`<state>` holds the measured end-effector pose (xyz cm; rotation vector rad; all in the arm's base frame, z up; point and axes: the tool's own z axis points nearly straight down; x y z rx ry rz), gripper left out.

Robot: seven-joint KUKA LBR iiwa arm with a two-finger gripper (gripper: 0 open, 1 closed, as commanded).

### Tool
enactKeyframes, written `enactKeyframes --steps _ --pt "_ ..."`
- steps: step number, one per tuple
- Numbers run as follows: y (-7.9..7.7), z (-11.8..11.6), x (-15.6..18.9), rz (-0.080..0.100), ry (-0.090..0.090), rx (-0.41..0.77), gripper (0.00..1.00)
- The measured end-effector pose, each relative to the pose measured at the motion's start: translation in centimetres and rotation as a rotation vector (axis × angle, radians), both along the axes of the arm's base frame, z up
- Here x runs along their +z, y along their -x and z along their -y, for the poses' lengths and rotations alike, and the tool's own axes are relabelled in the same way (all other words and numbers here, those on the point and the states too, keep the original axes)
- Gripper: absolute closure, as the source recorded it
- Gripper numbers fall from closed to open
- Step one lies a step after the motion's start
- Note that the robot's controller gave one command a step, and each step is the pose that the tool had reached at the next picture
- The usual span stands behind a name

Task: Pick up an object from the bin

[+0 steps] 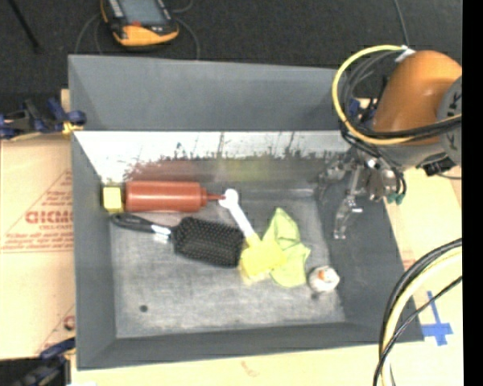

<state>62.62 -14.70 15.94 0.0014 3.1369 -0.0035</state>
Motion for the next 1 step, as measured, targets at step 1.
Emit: enactKeyframes --steps 1 --pt "-1.04 -2.3 -4.22 0.002 0.001 0.051 0.0"
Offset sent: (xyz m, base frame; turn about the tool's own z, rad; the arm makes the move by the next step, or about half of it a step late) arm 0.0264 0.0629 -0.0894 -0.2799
